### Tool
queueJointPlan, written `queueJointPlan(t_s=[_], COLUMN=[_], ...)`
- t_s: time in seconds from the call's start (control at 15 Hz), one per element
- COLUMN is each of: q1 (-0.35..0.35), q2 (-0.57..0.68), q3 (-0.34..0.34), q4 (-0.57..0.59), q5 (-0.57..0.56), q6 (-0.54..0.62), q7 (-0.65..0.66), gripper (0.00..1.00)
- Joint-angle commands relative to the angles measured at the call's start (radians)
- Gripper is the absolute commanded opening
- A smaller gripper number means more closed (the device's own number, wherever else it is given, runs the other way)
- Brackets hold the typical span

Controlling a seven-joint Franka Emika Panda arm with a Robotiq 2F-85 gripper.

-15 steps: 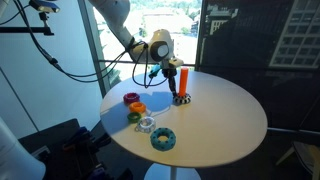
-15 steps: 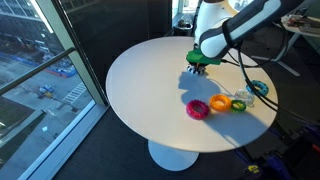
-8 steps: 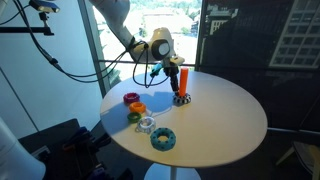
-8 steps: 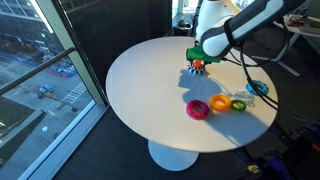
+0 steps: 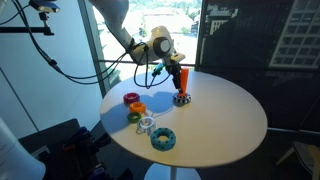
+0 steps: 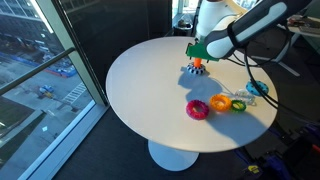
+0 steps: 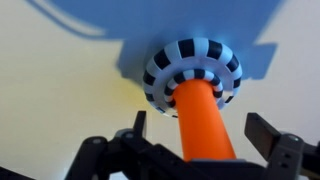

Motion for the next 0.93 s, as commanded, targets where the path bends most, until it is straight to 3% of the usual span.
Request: queueJointPlan(t_s=[0.0, 0.33, 0.47, 0.87], q1=[0.039, 0.085, 0.098, 0.103], q2=[-0.005, 0.004, 0.006, -0.004], q3=[-0.049, -0.103, -0.119, -0.122], q4=[-0.008, -0.005, -0.004, -0.007], q5=[-0.078, -0.196, -0.240, -0.349], q6=[0.028, 0.056, 0.058, 0.047], q7=[0.096, 0.227, 0.277, 0.391], gripper=[1.00, 1.00, 0.73, 0.23])
